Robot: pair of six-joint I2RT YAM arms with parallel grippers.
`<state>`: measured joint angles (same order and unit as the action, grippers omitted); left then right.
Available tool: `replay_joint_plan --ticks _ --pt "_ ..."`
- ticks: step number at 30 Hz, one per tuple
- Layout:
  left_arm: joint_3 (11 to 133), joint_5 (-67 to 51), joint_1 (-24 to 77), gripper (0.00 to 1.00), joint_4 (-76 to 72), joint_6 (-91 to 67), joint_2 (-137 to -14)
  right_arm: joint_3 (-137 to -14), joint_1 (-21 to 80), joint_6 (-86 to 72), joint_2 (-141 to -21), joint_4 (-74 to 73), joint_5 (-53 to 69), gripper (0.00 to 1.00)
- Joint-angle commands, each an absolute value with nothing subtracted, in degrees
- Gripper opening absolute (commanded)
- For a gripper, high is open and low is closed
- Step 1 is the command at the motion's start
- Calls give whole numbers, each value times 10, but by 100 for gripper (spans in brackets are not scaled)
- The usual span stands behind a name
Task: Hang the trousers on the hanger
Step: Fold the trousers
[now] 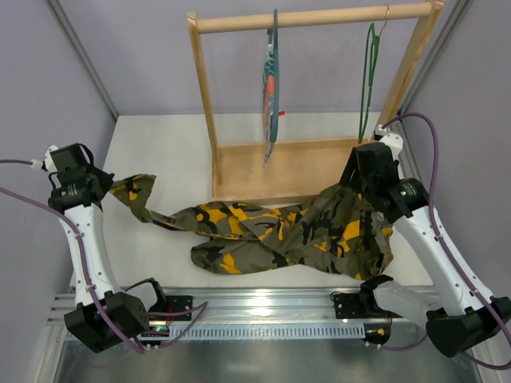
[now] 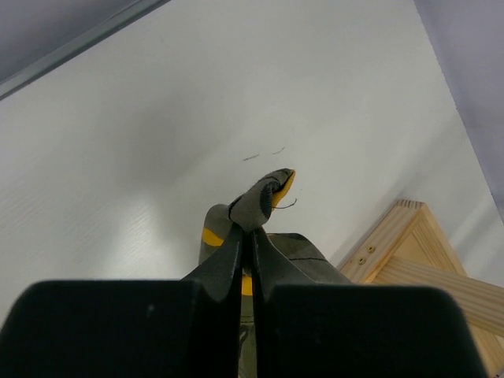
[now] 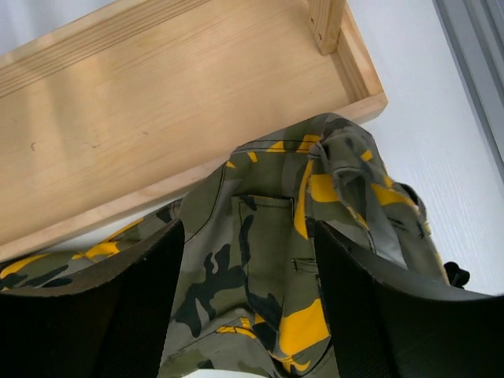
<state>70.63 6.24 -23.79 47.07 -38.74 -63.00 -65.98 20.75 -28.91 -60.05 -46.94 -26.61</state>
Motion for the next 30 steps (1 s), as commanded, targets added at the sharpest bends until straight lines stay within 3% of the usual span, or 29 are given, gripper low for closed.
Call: replay_joint_plan --ticks 1,8,17,25,30 --pt "691 31 -243 0 423 -398 -615 -715 203 -286 -565 -504 -245 70" --pt "659 2 -243 0 400 -406 -617 -600 188 -433 -457 -583 -231 70" --pt "632 -40 -243 0 385 -403 -611 -520 188 -636 -441 -694 -231 70" --pt "627 -50 -243 0 377 -405 -610 -452 188 -695 -378 -658 -267 70" --pt "630 -53 -243 0 373 -410 -617 -412 187 -672 -402 -608 -295 70"
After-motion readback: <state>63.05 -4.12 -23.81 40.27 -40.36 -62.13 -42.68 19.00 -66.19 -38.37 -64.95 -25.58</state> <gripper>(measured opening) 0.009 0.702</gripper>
